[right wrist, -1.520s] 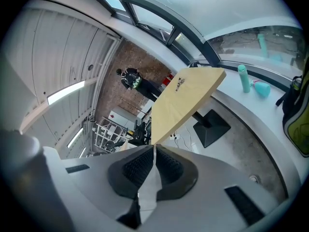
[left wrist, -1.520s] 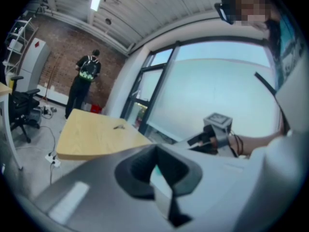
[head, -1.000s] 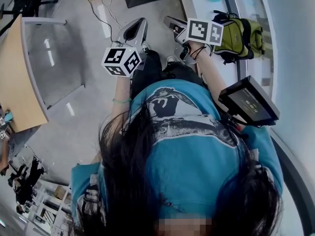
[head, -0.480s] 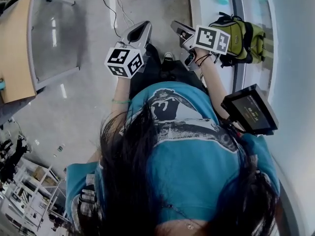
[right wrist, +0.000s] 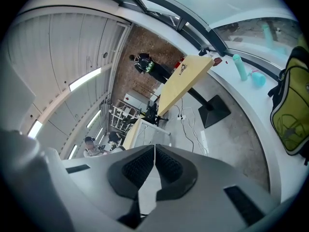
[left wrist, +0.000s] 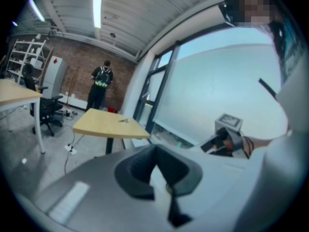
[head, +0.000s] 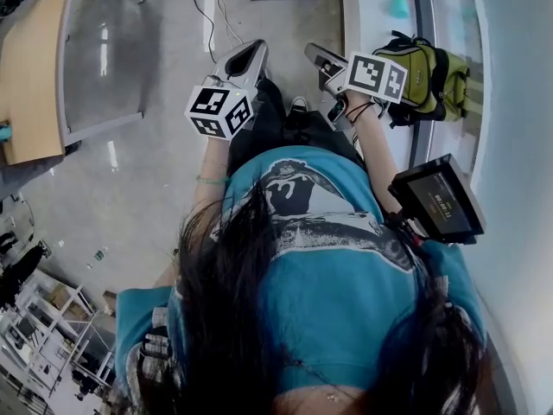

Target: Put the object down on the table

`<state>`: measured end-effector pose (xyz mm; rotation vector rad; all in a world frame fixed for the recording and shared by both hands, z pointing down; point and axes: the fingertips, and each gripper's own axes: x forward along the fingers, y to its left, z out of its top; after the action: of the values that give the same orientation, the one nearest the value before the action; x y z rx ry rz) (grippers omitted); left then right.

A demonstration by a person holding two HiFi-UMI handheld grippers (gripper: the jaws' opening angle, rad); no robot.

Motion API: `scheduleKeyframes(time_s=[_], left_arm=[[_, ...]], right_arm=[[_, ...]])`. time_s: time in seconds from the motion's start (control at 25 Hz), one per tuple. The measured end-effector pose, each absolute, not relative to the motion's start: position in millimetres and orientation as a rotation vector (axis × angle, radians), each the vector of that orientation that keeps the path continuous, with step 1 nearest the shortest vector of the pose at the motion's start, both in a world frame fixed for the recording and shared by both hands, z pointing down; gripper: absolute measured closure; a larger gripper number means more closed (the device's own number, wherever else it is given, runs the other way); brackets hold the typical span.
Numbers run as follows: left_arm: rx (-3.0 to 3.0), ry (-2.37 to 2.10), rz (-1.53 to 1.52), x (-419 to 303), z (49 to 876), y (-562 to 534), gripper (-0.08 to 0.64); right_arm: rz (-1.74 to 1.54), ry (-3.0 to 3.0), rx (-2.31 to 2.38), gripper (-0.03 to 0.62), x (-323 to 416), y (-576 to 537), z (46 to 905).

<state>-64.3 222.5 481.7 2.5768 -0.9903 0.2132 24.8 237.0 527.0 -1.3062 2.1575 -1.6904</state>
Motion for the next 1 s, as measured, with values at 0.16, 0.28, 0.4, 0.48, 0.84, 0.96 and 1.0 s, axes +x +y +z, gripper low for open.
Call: scheduleKeyframes(time_s=[0.16, 0.28, 0.4, 0.48, 0.84, 0.96, 1.0], left_arm=[[2.588, -0.993, 0.219, -65.3, 478.4, 221.3, 0.558], [2.595, -0.993, 0.218, -64.6, 476.8, 220.0, 0.558], [2.601, -0.988, 0.218, -63.6, 476.0, 218.9, 0.558], [2.604, -0.982, 0.218, -62.9, 475.5, 218.6, 0.558], [2.597, -0.972, 0.230, -62.9, 477.7, 220.3, 0.558], [2.592, -0.975, 0.232, -64.6, 477.9, 219.8, 0.557], [2.591, -0.975, 0.233, -65.2, 477.9, 219.5, 0.557]], right_arm=[[-1.691, 2.180, -1.290, 0.574, 19.8, 237.7, 525.3], [-1.691, 2.185, -1.284, 0.574, 19.3, 237.3, 524.7], [-1.688, 2.184, -1.287, 0.574, 20.8, 236.4, 524.2], [-1.692, 2.179, -1.291, 0.574, 21.8, 236.2, 524.7], [-1.713, 2.161, -1.300, 0.574, 23.3, 237.7, 527.2], [-1.722, 2.160, -1.297, 0.574, 21.7, 238.1, 527.6], [-1.725, 2.160, -1.296, 0.574, 21.1, 238.2, 527.8]])
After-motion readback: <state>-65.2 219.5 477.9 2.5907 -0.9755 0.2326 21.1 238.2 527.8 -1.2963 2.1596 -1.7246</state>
